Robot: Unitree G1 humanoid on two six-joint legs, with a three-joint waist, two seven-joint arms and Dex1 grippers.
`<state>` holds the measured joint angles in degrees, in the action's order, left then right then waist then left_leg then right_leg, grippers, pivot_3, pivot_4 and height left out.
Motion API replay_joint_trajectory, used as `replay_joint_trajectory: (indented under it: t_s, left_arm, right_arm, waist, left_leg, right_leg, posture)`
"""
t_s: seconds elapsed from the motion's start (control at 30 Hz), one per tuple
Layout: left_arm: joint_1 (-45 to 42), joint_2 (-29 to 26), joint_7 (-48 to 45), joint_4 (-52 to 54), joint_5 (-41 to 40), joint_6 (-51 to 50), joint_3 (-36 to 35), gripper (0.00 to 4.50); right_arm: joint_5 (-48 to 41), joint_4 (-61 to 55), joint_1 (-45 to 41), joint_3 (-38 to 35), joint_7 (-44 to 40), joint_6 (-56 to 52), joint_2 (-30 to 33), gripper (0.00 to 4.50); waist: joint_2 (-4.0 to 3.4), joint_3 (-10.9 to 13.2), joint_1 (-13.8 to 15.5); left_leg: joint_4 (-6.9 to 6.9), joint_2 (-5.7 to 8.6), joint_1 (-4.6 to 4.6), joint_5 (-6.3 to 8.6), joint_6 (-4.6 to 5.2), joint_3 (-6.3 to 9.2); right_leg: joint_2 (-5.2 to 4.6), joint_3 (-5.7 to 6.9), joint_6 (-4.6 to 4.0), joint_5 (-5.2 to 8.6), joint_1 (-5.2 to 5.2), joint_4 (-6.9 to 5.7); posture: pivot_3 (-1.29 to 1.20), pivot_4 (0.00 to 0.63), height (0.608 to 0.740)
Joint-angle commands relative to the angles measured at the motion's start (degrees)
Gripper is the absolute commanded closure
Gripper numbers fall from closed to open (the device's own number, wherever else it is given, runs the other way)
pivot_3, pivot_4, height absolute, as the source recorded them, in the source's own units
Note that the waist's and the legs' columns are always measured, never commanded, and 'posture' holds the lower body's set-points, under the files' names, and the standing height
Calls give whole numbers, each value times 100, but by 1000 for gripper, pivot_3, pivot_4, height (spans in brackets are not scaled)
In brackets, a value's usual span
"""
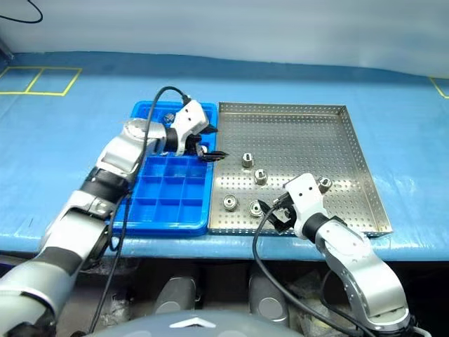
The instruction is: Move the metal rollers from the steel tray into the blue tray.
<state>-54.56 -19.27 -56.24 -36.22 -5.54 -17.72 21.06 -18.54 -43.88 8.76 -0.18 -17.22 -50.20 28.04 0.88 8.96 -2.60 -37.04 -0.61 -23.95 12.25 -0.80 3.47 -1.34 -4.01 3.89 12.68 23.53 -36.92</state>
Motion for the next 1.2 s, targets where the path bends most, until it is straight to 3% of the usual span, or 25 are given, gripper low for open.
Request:
replay_joint_trajectory:
  t_s: [0.03, 0.4, 0.87, 0.97, 1.17, 1.2]
  left_arm:
    - [-419, 301, -131, -792, 263, 563, -5, 5]
    - [-749, 1080, 359, -2417, 1279, 1494, 220, 5]
    - [-917, 1313, 1292, -3080, 1652, 1592, -57, 5]
    - [-920, 1339, 1295, -3148, 1722, 1552, -78, 593]
    - [-907, 1368, 1065, -3149, 1701, 1472, -162, 2515]
    - [-910, 1361, 1047, -3146, 1701, 1463, -176, 2585]
  right_arm:
    - [36, -277, 45, -70, 73, 124, -59, 19]
    - [101, -479, 267, -117, 280, 115, -222, 19]
    - [167, -442, 245, -115, 270, 162, -257, 19]
    - [181, -433, 237, -107, 273, 180, -267, 0]
    - [215, -414, 225, -95, 276, 207, -287, 0]
    - [220, -406, 220, -89, 274, 214, -290, 0]
  waist:
    - [0, 0, -41]
    - [1, 0, -229]
    - [1, 0, -302]
    - [1, 0, -312]
    - [1, 0, -358]
    - [0, 0, -360]
  left_leg:
    - [-2, 0, 0, 0, 0, 0]
    - [-4, 1, 1, 2, 3, -4]
    - [-7, 2, 3, 2, 3, -9]
    - [-7, 2, 4, 2, 3, -9]
    - [-7, 3, 4, 2, 3, -9]
    - [-7, 3, 4, 2, 3, -9]
  right_leg:
    - [0, -1, 2, -1, -1, 0]
    - [2, -14, 35, -19, -1, -2]
    - [3, -23, 54, -30, -1, -3]
    - [4, -24, 55, -30, -2, -4]
    - [4, -24, 55, -30, -2, -4]
    - [3, -24, 55, -30, -2, -4]
  posture:
    - [-103, 150, 740]
    - [-157, 150, 740]
    - [-157, 150, 740]
    - [-157, 150, 740]
    - [-159, 150, 740]
    - [-155, 150, 740]
